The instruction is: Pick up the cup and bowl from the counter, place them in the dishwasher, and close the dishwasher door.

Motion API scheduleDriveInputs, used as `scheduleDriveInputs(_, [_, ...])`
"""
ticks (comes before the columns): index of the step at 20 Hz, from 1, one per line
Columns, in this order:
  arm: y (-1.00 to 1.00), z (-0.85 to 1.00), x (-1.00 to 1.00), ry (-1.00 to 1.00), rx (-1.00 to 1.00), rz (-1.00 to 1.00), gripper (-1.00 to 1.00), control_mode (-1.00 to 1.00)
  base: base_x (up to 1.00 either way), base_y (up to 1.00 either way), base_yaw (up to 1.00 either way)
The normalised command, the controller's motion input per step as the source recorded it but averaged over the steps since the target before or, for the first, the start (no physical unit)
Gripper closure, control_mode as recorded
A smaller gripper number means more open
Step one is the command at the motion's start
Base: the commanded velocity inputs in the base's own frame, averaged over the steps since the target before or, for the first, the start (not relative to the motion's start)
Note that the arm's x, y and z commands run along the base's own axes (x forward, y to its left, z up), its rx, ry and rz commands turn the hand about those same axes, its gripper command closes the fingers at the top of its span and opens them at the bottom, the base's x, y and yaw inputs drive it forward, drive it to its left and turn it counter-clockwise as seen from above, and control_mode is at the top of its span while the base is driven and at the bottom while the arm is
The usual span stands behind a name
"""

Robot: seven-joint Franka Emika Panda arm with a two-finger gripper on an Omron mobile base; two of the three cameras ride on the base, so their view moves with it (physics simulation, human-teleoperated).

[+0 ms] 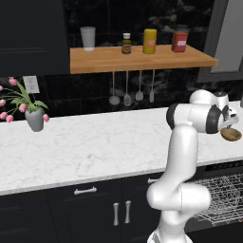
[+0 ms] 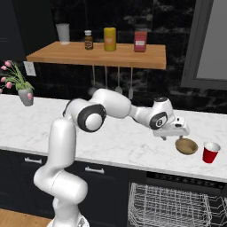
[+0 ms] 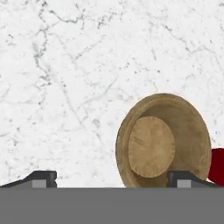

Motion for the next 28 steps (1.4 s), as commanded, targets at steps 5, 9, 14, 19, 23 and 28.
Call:
scheduleDriveInputs(5, [-0.26,-0.24,0.24,0.0,0.0,0.07,-1.0,-1.0,0.0,0.0,0.0])
scheduleDriveInputs(9, [-0.12,-0.28,0.03,0.0,0.0,0.01,-1.0,-1.0,0.0,0.0,0.0])
scheduleDriveInputs(14, [0.0,-0.39,0.0,0.02,-0.01,0.0,-1.0,-1.0,0.0,0.0,0.0])
scheduleDriveInputs(19, [0.0,-0.25,0.0,0.03,0.0,0.0,-1.0,-1.0,0.0,0.0,0.0])
scheduleDriveInputs(23, [0.0,-0.14,0.0,0.0,0.0,0.0,1.0,-1.0,0.0,0.0,0.0])
scheduleDriveInputs(28, [0.0,-0.01,0.0,0.0,0.0,0.0,1.0,-1.0,0.0,0.0,0.0])
